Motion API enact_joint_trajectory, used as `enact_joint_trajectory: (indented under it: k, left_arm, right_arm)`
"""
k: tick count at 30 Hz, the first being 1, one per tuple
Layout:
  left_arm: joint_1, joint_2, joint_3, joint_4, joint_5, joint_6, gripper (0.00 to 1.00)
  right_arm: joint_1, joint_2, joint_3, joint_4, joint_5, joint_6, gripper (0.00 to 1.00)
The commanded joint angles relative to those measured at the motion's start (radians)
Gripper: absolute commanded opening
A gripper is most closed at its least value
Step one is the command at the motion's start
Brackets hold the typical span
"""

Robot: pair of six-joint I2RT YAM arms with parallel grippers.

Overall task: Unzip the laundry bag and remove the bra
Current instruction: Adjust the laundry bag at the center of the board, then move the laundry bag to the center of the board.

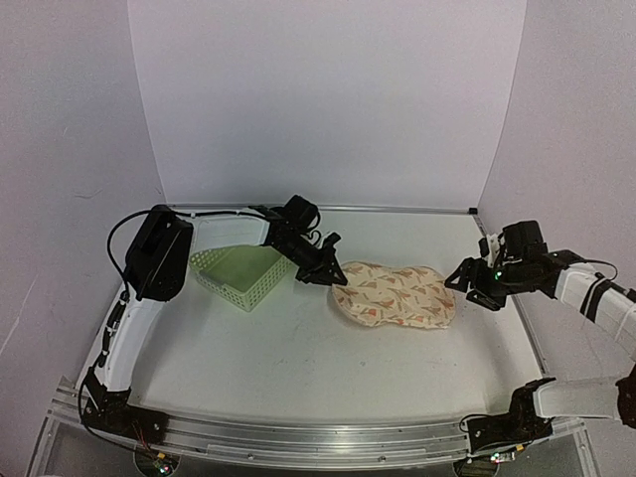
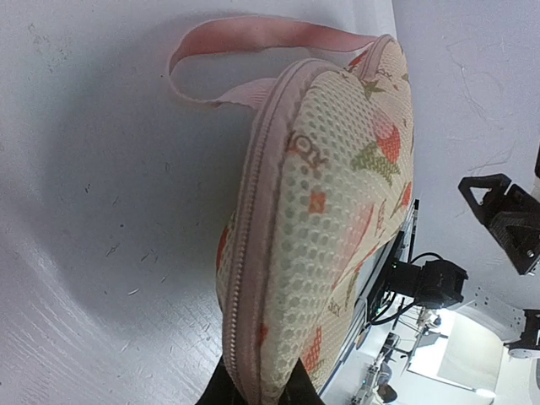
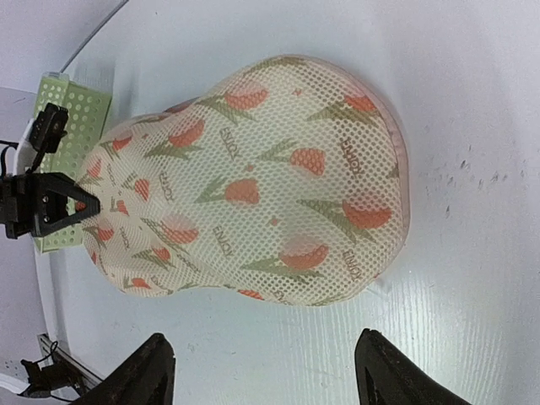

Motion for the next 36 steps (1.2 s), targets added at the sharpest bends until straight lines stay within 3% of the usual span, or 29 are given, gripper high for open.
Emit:
enact_joint_trajectory:
  k: [1, 10, 25, 36]
  left_arm:
    - [0.003, -0.008, 0.068, -0.037, 0.031, 0.065, 0.0]
    - [0.001, -0.019, 0.083, -0.149, -0.009, 0.159, 0.0]
    - [-0.026, -0.081, 0.045, -0.345, -0.046, 0.381, 0.0]
    - [-0.027, -0.089, 0.068, -0.373, -0.07, 0.418, 0.0]
  right_arm:
    - [0.005, 0.002, 0.09, -0.064, 0.079, -0.069, 0.77]
    - [0.005, 0.18, 0.2, -0.011, 0.089, -0.205, 0.86]
    - [0.066, 0.544, 0.382, 0.081, -0.195, -0.442, 0.98]
    - [0.082, 0.65, 0.32, 0.062, -0.395, -0.493, 0.97]
